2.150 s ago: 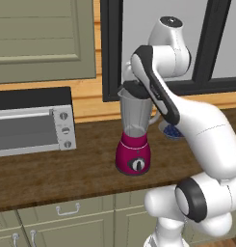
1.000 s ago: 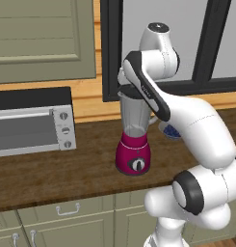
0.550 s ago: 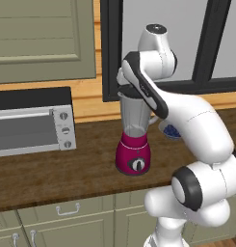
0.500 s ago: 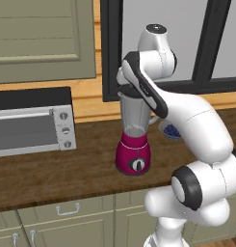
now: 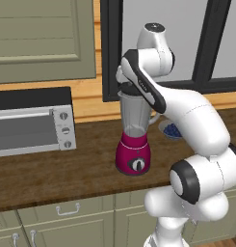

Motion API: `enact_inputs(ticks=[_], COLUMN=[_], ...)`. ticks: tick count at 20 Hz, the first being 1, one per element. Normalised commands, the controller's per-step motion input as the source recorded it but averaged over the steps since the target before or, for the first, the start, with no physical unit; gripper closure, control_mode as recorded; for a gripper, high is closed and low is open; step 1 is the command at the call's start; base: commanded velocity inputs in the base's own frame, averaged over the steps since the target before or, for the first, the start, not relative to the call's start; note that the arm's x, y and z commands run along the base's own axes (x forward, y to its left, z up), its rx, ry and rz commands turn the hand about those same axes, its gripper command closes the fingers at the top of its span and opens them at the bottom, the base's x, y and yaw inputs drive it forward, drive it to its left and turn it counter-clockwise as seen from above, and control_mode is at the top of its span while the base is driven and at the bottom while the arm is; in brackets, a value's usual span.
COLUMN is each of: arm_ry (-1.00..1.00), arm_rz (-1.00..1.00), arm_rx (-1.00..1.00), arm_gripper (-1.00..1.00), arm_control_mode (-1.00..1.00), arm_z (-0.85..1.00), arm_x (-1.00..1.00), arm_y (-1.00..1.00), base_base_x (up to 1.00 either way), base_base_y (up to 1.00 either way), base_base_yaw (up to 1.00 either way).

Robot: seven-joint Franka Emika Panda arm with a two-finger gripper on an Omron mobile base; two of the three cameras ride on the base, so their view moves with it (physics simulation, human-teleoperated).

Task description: Close the lid blender by securely placing the lid on top.

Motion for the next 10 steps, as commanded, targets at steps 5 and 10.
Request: enact_inputs(ticks=[5,10], arm_ry=[0.04,0.06], arm_rz=[0.0,0.0], arm_rx=[0.0,0.0], arm_gripper=[1.0,1.0], arm_control_mode=[-1.0,-1.0], arm_z=[-0.13,0.0], arm_x=[0.0,-0.03], arm_y=[0.0,0.0], base_base_x=[0.0,0.0], base_base_y=[0.0,0.0], base_base_yaw=[0.0,0.0])
